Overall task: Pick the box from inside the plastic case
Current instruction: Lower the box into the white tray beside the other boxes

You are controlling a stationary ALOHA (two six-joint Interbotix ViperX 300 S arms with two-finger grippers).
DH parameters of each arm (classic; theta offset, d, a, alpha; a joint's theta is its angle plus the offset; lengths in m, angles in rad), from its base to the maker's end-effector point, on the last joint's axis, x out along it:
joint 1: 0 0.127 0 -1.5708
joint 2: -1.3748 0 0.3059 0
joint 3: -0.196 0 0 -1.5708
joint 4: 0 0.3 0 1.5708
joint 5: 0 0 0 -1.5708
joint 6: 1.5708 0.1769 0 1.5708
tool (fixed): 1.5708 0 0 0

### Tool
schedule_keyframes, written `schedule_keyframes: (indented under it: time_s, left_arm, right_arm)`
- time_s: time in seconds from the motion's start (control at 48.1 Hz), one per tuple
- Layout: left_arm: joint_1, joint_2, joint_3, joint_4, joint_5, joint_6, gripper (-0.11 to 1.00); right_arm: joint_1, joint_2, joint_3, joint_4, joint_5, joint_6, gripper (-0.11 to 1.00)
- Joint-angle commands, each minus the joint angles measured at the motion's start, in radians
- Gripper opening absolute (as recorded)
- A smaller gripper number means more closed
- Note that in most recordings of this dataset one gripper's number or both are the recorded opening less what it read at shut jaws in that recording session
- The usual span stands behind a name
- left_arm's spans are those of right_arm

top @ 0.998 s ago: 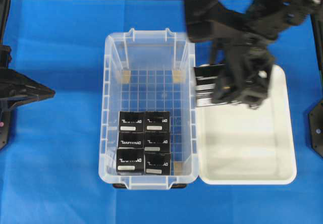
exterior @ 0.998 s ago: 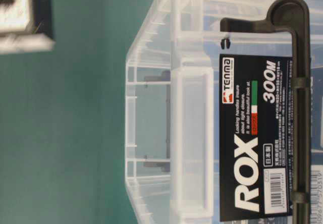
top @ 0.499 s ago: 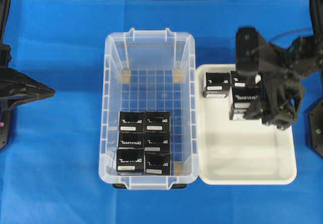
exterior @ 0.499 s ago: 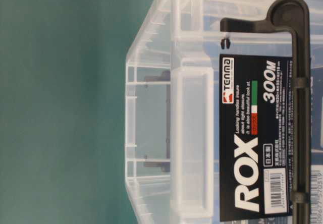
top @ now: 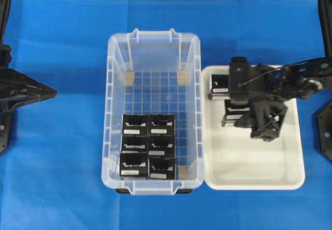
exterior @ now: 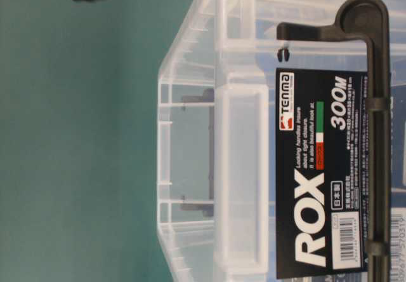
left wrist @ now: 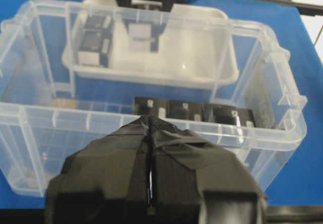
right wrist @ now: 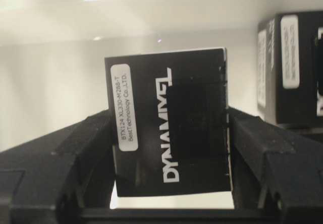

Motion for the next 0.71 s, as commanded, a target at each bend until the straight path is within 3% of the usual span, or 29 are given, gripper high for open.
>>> schedule_keyframes:
  time_s: [0.0, 0.229, 0.686]
  left_arm:
    - [0.003, 0.006, -0.029, 0.002, -0.006, 0.000, -0.06]
    - [0.003, 0.006, -0.029, 0.003, -0.006, 0.000, -0.06]
    - [0.003, 0.006, -0.028, 0.003, -0.006, 0.000, -0.06]
  right_arm:
    - [0.005, 0.055, -0.026, 0.002, -0.032, -0.006, 0.63]
    - [0.005, 0.129, -0.043, 0.002, -0.066, -0.011, 0.63]
    - [0.005, 0.138, -0.037, 0.002, -0.114, -0.005, 0.63]
